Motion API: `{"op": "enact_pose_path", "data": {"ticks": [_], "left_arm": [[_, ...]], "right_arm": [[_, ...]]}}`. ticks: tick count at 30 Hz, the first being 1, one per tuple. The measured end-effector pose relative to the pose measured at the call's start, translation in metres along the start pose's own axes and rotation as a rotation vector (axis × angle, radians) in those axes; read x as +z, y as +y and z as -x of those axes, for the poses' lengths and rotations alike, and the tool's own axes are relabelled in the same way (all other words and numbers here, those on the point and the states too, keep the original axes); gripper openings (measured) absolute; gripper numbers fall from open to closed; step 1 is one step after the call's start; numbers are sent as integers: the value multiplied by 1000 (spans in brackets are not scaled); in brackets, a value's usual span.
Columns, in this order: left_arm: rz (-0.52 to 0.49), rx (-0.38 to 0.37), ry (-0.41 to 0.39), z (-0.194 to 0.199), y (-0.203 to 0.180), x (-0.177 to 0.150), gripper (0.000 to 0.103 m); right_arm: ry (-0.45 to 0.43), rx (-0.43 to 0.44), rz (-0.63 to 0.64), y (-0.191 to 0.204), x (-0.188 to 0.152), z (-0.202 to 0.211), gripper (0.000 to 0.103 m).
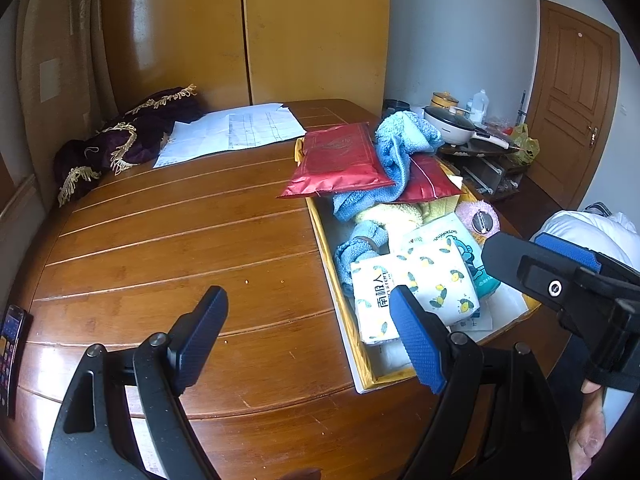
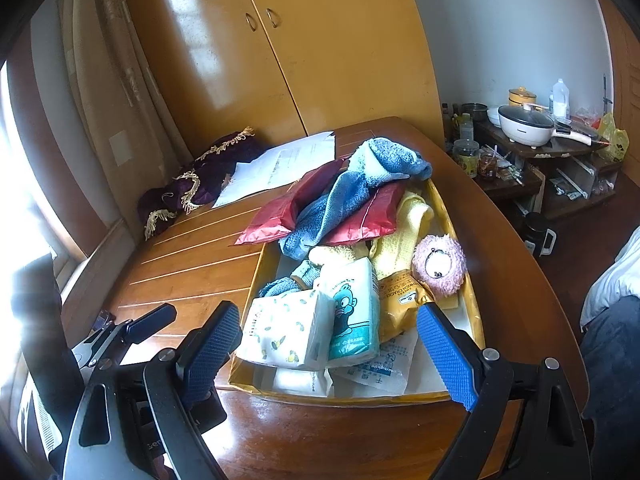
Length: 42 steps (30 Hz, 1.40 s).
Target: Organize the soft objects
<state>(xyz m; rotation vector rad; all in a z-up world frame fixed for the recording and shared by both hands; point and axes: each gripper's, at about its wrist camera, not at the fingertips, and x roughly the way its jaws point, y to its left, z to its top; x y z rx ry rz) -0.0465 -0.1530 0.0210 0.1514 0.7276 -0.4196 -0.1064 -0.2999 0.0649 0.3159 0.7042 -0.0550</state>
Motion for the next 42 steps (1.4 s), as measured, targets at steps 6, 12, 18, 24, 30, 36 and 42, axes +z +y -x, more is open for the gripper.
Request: {"op": "enact_pose_path", "data": {"ticks": [6, 12, 18, 24, 30, 36, 42], "left_arm": [[-7, 5, -3, 0, -1, 1, 83], [-11, 16, -1, -2, -3, 2, 83], [-25, 24, 10, -6, -5, 3, 83], [-19, 14, 19, -8, -6, 4, 83], [-23, 9, 22, -11, -7, 6, 83], [-18, 1, 31, -14, -7, 9, 83], [-34, -8, 24, -15, -12, 12, 83]], "right_arm": [[4, -3, -2, -1, 1, -1, 92], [2, -3, -7, -5, 3, -1, 92], [-5, 2, -10, -9, 4, 0, 92], [-8, 2, -12, -13, 5, 1, 92], [-11, 15, -22, -15, 6, 2, 92], [-12, 23, -36, -20, 10, 1, 92], [-7, 22, -43, -25, 12, -1, 92]]}}
